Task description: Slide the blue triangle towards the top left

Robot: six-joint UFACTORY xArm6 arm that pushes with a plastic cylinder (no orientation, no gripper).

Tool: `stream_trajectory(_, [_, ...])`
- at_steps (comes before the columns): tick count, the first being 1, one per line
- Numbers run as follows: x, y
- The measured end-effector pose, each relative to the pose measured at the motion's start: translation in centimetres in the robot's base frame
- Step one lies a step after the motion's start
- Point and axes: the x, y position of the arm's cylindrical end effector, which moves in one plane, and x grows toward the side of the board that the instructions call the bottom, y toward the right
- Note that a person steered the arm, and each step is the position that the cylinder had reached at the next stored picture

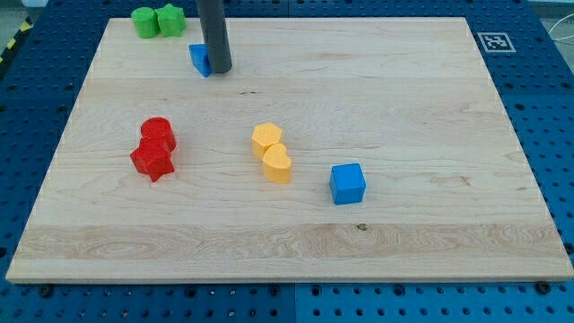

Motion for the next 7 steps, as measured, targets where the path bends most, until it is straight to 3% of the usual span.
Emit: stream_trajectory(7, [-0.1,-5.4])
